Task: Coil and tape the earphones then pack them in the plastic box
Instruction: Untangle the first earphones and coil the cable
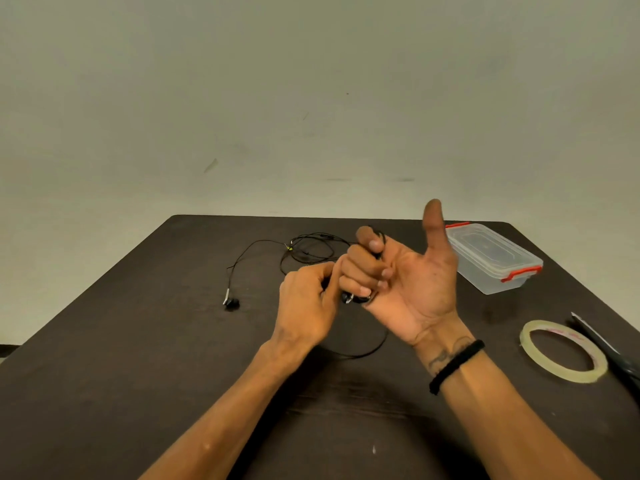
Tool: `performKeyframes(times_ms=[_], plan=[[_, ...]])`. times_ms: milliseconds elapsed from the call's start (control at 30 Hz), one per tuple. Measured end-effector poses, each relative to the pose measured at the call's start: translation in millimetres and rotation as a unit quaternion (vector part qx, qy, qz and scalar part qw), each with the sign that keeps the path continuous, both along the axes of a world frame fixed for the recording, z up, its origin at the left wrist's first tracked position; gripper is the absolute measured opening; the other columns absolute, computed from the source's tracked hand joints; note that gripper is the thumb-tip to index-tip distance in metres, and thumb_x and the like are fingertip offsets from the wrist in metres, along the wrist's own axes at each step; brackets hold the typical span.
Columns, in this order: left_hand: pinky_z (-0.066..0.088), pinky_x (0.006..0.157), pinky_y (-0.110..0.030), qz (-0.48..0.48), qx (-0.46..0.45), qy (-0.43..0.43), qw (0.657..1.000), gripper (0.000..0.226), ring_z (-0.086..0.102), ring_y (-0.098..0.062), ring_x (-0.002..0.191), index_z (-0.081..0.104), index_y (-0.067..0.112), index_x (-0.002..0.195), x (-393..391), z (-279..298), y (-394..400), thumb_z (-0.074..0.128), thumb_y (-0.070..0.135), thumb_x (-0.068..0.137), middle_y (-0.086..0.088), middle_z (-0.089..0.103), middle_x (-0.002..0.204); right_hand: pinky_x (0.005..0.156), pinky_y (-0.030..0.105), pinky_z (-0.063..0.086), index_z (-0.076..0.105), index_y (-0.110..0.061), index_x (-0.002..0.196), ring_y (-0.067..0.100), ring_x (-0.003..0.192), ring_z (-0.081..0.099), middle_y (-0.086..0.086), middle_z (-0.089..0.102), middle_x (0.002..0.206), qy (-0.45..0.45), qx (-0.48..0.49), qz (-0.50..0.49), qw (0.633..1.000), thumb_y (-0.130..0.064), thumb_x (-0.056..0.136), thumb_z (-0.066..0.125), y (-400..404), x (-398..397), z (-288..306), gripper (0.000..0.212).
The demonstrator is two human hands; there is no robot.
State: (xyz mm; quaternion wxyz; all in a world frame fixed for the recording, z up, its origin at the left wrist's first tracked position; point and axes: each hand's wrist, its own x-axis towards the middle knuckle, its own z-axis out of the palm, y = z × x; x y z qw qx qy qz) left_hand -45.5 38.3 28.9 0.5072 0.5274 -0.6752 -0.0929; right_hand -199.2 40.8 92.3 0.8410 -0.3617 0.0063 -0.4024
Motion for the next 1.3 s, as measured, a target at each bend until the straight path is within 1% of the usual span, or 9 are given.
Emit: performKeyframes(times_ms=[100,167,267,367,600,733,867,1067,1300], plan=[[0.026,0.051,-0.035,0.005,0.008,-0.033,0.999,0.053,0.041,-0.033,0.054,0.043,0.016,0.058,-8.8,-0.5,4.5,0.054,0.037,0.105,-0.006,0.044,0.049,0.064,0.033,0.016,0.045,-0.015,0.083,0.015,0.058,0.014,-0.002,0.020,0.065,-0.024,0.019,-0.078,0.996,-0.094,0.087,0.034,-1.5,-6.9,1.8,0.080],[0.026,0.052,-0.036,-0.005,0.005,-0.053,0.999,0.057,0.036,-0.030,0.054,0.033,0.019,0.057,-13.4,0.9,8.0,0.050,0.046,0.104,-0.001,0.035,0.048,0.065,0.033,0.017,0.047,-0.015,0.082,0.016,0.060,0.014,-0.001,0.020,0.068,-0.033,0.028,-0.134,0.990,-0.093,0.086,0.035,-3.1,-11.7,3.0,0.080],[0.028,0.051,-0.035,-0.016,-0.011,-0.080,0.997,0.060,0.030,-0.021,0.049,0.030,0.019,0.057,-17.5,1.6,11.4,0.048,0.049,0.106,0.003,0.030,0.047,0.063,0.033,0.022,0.048,-0.014,0.082,0.016,0.060,0.018,0.000,0.024,0.070,-0.039,0.029,-0.209,0.977,-0.092,0.087,0.034,-9.3,-18.9,2.8,0.080],[0.035,0.049,-0.038,-0.017,-0.038,-0.126,0.991,0.060,0.034,-0.025,0.047,0.027,0.019,0.058,-18.3,1.4,15.1,0.048,0.047,0.107,0.002,0.030,0.046,0.061,0.034,0.026,0.050,-0.014,0.081,0.017,0.059,0.022,0.003,0.032,0.069,-0.017,0.022,-0.277,0.960,-0.091,0.089,0.031,-15.3,-25.4,0.3,0.079],[0.031,0.044,-0.033,-0.012,-0.132,-0.151,0.980,0.054,0.030,-0.015,0.042,0.030,0.024,0.059,-13.9,13.4,18.4,0.053,0.039,0.106,0.009,0.028,0.047,0.058,0.035,0.029,0.051,-0.017,0.083,0.018,0.056,0.031,0.009,0.049,0.066,0.230,-0.097,-0.396,0.884,-0.081,0.095,0.022,-21.4,-21.7,-8.7,0.071],[0.025,0.045,-0.029,0.010,-0.177,-0.122,0.977,0.050,0.027,-0.012,0.044,0.032,0.028,0.062,-4.6,21.3,15.3,0.052,0.037,0.107,0.012,0.025,0.050,0.062,0.033,0.033,0.047,-0.016,0.087,0.015,0.058,0.035,0.015,0.055,0.074,0.365,-0.170,-0.360,0.842,-0.083,0.092,0.022,-16.8,-14.4,-16.2,0.072],[0.020,0.048,-0.023,0.042,-0.211,-0.092,0.972,0.050,0.025,-0.011,0.044,0.032,0.026,0.062,5.2,27.7,13.0,0.052,0.034,0.107,0.012,0.026,0.051,0.071,0.032,0.041,0.045,-0.023,0.083,0.021,0.071,0.047,0.005,0.056,0.076,0.447,-0.206,-0.291,0.821,-0.103,0.074,0.032,-10.3,-5.0,-22.2,0.082],[0.025,0.042,-0.031,0.076,-0.211,-0.046,0.973,0.054,0.031,-0.016,0.040,0.039,0.017,0.058,18.6,34.1,9.4,0.053,0.032,0.108,0.007,0.033,0.047,0.078,0.044,0.039,0.048,-0.023,0.081,0.021,0.072,0.047,0.004,0.056,0.074,0.517,-0.272,-0.213,0.783,-0.106,0.073,0.022,-4.5,10.9,-31.4,0.087],[0.026,0.041,-0.034,0.085,-0.197,0.014,0.977,0.056,0.031,-0.017,0.039,0.039,0.015,0.057,31.2,37.2,4.6,0.054,0.031,0.108,0.006,0.034,0.046,0.079,0.044,0.040,0.042,-0.016,0.079,0.023,0.076,0.040,-0.001,0.045,0.073,0.532,-0.299,-0.147,0.778,-0.106,0.073,0.019,5.2,23.7,-33.0,0.093]])
